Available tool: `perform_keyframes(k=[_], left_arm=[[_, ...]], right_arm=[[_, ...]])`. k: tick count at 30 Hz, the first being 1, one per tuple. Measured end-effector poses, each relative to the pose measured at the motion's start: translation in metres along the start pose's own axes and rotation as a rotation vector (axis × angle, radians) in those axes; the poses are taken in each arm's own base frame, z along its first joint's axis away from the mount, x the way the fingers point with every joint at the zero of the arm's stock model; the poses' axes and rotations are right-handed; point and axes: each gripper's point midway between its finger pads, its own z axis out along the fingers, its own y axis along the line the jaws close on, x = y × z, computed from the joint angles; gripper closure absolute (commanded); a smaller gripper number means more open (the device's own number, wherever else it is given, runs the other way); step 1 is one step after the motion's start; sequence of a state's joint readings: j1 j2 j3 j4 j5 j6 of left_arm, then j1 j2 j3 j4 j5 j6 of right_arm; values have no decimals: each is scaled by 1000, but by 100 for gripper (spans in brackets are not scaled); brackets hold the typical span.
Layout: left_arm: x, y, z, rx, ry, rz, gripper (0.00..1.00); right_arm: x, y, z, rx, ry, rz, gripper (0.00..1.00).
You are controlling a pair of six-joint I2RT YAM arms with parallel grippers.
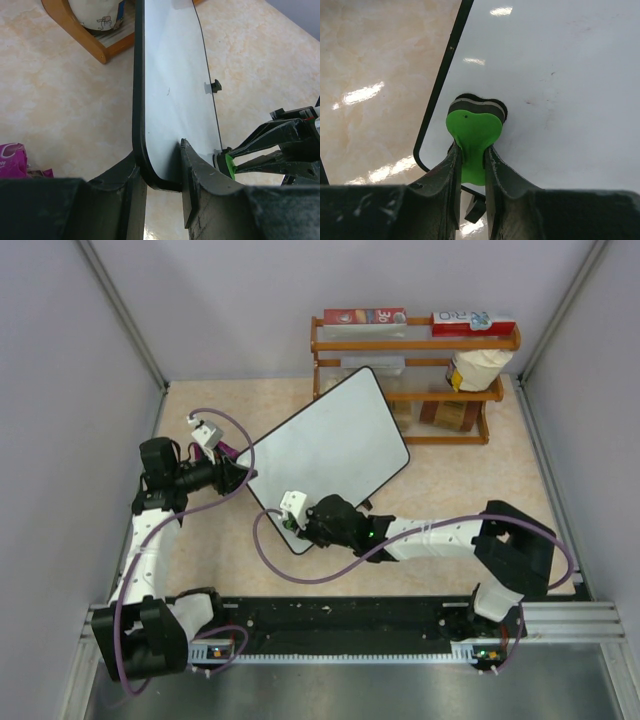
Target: Erase the whiteboard
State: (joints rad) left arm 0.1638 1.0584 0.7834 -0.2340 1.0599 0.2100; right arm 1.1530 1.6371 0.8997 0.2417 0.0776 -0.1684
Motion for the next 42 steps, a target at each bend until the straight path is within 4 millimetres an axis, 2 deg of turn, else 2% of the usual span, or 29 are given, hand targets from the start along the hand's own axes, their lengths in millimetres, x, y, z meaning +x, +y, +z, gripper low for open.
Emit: perform_keyframes(k=[8, 11, 16, 27, 34, 42], left_arm=[[0, 0, 0, 0, 0, 2, 100], [0, 0, 0, 0, 0, 2, 100], [0, -1, 0, 3, -1, 1, 100], [0, -1, 0, 6, -1, 1, 100], [0, -1, 0, 7, -1, 2, 100], [-2, -4, -1, 8, -6, 13, 100]], right_arm=[[3, -10, -2, 25, -1, -48, 100], [8, -29, -8, 64, 3, -50, 100], [19, -71, -21, 169, 24, -32, 100], [61, -143, -47, 319, 110, 119, 100], [72, -166, -60, 372, 136, 167, 100], [63, -191, -88, 449, 112, 192, 100]])
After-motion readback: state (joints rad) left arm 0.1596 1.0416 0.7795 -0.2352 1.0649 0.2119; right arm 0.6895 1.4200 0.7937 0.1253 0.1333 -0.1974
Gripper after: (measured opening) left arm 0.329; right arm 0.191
